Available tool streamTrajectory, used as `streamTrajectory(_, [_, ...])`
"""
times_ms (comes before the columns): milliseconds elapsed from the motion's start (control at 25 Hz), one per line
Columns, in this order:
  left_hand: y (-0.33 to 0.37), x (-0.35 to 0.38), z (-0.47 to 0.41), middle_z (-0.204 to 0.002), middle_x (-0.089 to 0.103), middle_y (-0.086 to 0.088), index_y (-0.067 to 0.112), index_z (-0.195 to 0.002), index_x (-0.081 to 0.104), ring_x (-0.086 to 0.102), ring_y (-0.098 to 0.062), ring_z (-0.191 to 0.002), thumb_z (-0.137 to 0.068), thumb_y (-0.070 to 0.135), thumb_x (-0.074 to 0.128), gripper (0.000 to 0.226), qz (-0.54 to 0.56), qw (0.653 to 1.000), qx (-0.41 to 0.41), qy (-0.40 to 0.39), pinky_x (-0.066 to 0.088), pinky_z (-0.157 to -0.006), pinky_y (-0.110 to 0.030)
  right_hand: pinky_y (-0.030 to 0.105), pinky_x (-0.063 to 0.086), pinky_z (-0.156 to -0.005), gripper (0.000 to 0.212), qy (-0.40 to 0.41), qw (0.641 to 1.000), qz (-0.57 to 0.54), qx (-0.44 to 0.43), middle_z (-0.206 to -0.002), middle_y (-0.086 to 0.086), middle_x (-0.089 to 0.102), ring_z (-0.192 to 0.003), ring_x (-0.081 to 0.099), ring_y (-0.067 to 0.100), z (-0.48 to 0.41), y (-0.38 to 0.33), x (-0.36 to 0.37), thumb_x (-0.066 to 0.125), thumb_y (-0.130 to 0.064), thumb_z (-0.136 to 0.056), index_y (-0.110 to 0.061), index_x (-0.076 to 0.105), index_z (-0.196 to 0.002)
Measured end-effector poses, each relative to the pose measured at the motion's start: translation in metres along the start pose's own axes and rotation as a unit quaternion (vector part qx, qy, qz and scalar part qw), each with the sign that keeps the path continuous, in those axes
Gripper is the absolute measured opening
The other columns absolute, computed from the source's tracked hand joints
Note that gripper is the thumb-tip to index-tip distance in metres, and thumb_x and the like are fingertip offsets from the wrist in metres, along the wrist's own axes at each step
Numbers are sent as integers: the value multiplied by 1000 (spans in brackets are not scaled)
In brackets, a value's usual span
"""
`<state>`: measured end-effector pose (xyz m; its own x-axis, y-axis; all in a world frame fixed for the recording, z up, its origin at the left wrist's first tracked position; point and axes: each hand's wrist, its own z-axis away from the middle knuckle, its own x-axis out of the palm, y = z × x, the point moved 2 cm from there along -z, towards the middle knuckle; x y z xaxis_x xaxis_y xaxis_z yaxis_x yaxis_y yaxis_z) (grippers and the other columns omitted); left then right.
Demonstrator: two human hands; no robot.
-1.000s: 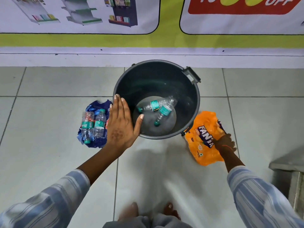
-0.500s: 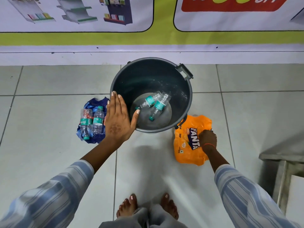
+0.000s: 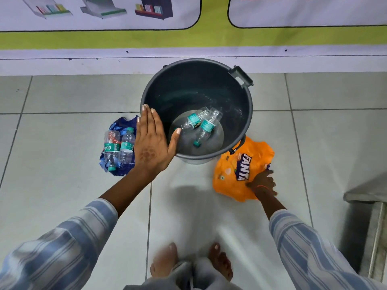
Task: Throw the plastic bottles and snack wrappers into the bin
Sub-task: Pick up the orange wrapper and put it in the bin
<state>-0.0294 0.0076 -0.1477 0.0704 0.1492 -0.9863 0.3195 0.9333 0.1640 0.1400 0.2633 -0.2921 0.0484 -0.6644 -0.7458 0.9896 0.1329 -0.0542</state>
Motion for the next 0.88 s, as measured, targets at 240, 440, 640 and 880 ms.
streamTrajectory(240, [2, -6, 1, -161, 5, -19, 1, -151, 8, 3, -31, -150, -93, 59, 15, 83, -11, 999, -8, -35, 5, -120, -39, 49, 44, -102, 33, 59, 992, -32, -107, -126, 28, 60, -118, 55, 43, 31, -14, -36, 41, -15, -100, 6, 60, -119])
streamTrajectory(440, [4, -22, 1, -161, -1, -19, 1, -151, 3, -1, -31, -150, -91, 60, 13, 85, -16, 993, -1, -113, 6, -122, -41, 48, 46, -94, 30, 207, 956, -49, -204, -119, 33, 54, -107, 57, 47, 110, -37, -154, 40, -4, -98, 9, 61, -114])
streamTrajectory(640, [5, -47, 1, -160, -2, -21, -1, -150, 3, -2, -32, -149, -94, 60, 13, 84, -30, 985, 27, -168, 3, -122, -40, 42, 46, -89, 26, 325, 879, -132, -323, -113, 28, 56, -102, 57, 42, 206, -72, -254, 45, -4, -97, 3, 64, -113])
streamTrajectory(880, [0, -55, 6, -160, -3, -21, -3, -150, 0, -5, -30, -149, -98, 52, 16, 77, -44, 982, 31, -180, 0, -121, -40, 40, 47, -93, 27, 219, 894, -135, -367, -118, 27, 53, -106, 57, 40, 231, -126, -223, 43, -9, -100, 4, 62, -114])
